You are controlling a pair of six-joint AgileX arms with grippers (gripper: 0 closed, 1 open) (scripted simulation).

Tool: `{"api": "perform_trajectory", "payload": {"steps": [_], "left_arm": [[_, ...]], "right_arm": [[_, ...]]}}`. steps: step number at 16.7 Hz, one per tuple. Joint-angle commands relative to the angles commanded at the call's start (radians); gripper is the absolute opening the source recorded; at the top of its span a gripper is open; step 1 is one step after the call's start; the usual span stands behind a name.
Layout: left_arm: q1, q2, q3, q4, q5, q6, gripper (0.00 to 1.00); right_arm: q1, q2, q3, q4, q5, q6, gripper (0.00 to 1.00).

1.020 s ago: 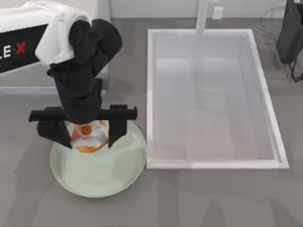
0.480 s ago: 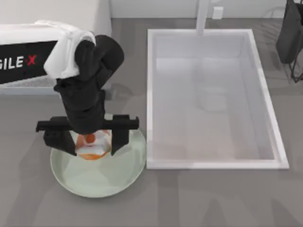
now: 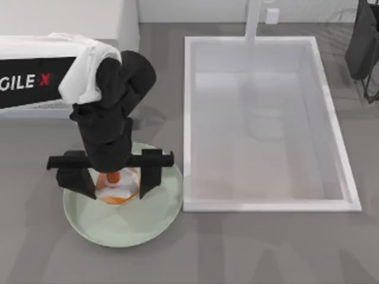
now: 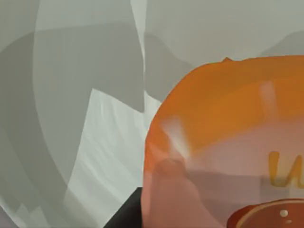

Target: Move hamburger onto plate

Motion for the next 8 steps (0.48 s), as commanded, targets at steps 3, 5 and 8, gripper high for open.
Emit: {"api": "perform_trajectory", "payload": {"steps": [3, 5, 8], "left_arm": [[0.000, 0.000, 0.000, 0.000, 0.000, 0.000, 0.38], [0.000, 0.000, 0.000, 0.000, 0.000, 0.000, 0.53], [0.000, 0.000, 0.000, 0.000, 0.000, 0.000, 0.75]], "right_arm": [[0.000, 0.000, 0.000, 0.000, 0.000, 0.000, 1.00], [0.000, 0.000, 0.000, 0.000, 0.000, 0.000, 1.00], [0.000, 0.000, 0.000, 0.000, 0.000, 0.000, 1.00]]}}
